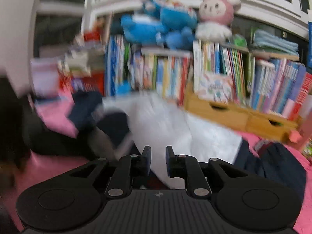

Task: Fold clothes

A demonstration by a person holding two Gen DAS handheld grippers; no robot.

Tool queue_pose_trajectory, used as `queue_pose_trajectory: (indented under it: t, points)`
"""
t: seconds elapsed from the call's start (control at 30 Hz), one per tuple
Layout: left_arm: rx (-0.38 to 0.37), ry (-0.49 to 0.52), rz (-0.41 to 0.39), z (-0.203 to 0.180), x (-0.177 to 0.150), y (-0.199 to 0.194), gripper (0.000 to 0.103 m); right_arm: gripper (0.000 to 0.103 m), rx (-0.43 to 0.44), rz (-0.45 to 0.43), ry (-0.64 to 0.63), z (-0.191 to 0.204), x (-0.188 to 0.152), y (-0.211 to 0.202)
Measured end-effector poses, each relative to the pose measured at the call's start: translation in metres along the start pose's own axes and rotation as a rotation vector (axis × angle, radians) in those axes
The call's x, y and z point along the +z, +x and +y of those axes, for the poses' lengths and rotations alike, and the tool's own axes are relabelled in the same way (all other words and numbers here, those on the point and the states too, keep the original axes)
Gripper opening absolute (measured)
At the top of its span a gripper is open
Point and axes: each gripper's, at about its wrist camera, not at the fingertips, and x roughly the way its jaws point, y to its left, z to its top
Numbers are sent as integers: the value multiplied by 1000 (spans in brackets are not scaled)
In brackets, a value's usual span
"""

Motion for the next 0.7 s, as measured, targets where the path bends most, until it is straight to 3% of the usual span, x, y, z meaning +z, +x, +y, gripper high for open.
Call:
queue_pose_trajectory:
  t: [0.03, 0.1, 0.17, 0.27, 0.37, 0.5, 0.63, 0.67, 0.7]
  points:
    - [4, -4, 9, 3, -2, 2, 103, 25, 0, 20, -12, 5, -10, 3]
    - [11, -12, 26, 9, -5, 7, 103, 58, 2, 42, -45, 17, -27, 7]
    - [22, -10, 38, 10, -8, 8, 103, 71, -21, 48, -100, 32, -39, 11]
    - [25, -4, 53, 9, -14, 8, 103, 73, -149, 72, -178, 44, -48, 27]
    - [25, 14, 69, 3, -19, 11, 103, 73, -280, 112, -180, 37, -53, 47]
    - [35, 41, 94, -3, -28, 19, 103, 76, -379, 152, -105, 16, -59, 57]
    - [119, 26, 110, 11, -31, 33, 103, 78, -609, 95, 1, -24, -58, 41]
    - [119, -1, 127, 18, -30, 37, 103, 78, -640, 78, 38, -35, -58, 34]
    - [119, -27, 145, 25, -30, 41, 103, 78, -607, 63, 79, -45, -59, 24]
